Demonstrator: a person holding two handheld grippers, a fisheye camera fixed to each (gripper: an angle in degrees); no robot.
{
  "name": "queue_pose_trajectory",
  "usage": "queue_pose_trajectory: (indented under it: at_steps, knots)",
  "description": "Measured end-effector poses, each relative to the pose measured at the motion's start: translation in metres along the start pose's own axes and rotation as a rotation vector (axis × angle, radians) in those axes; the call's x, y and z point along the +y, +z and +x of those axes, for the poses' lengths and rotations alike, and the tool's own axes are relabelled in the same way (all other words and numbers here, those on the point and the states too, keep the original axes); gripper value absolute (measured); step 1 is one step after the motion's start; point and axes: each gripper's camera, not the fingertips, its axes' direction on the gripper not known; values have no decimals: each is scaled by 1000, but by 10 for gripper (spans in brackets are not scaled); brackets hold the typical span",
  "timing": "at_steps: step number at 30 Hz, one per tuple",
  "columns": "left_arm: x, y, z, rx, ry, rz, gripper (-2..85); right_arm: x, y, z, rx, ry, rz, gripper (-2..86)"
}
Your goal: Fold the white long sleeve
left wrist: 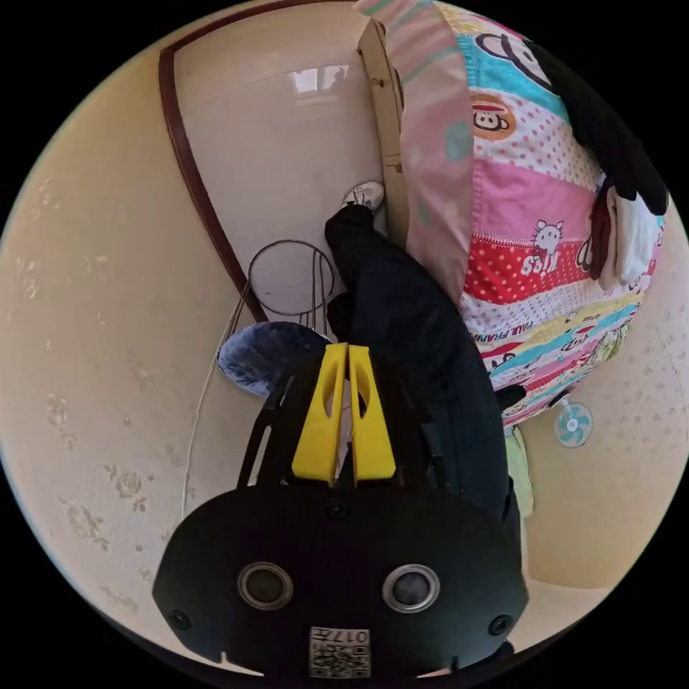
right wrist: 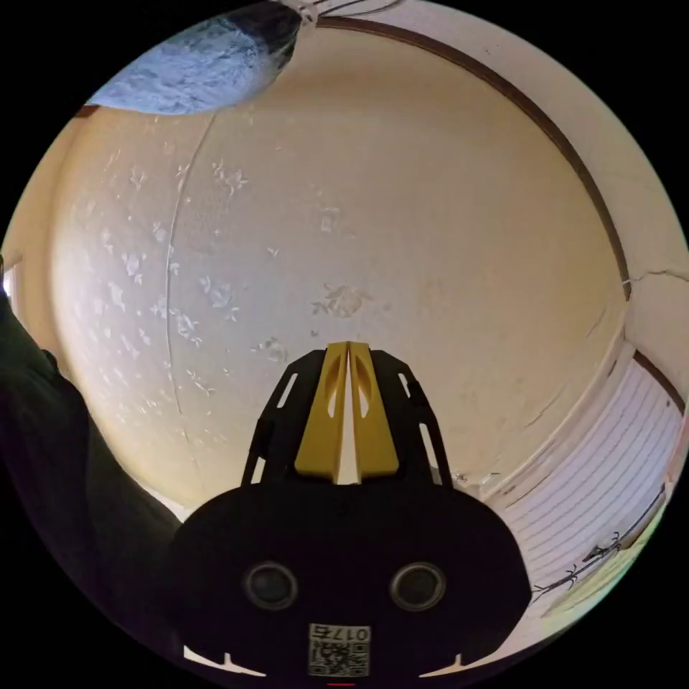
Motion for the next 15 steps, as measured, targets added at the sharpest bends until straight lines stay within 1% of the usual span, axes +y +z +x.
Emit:
queue_pose_trajectory:
  at_steps: [2, 3, 4, 5, 6, 7, 8, 9, 10, 11, 12, 13, 15]
  knots:
    - [-5, 13, 20, -21, 45, -23, -5, 27, -63, -1, -107, 44, 206, 4]
    - [-11, 18, 37, -34, 75, -33, -5, 36, -80, -2, -127, 52, 265, 4]
    - [-14, 19, 47, -37, 96, -33, -5, 56, -113, -5, -155, 67, 391, 3]
    - [-20, 17, 71, -38, 158, -28, -5, 80, -146, -11, -176, 84, 529, 3]
    - [-27, 11, 100, -47, 240, -21, -5, 92, -161, -15, -185, 94, 601, 3]
    - [-29, 7, 115, -58, 289, -16, -5, 119, -187, -27, -196, 110, 746, 3]
    - [-33, -2, 148, -92, 395, -6, -4, 143, -206, -43, -195, 108, 874, 3]
    - [-35, -12, 182, -140, 503, 14, -4, 154, -214, -52, -190, 99, 929, 3]
    - [-36, -17, 199, -163, 554, 27, -4, 171, -224, -72, -178, 71, 1019, 3]
    - [-35, -27, 232, -199, 653, 58, -3, 182, -228, -92, -162, 48, 1082, 3]
    - [-32, -35, 264, -215, 740, 89, -1, 186, -228, -101, -152, 42, 1105, 3]
    - [-32, -38, 279, -218, 771, 100, 0, 188, -226, -117, -124, 50, 1141, 3]
    - [-32, -45, 336, -199, 837, 126, 11, 181, -214, -134, -81, 97, 1166, 2]
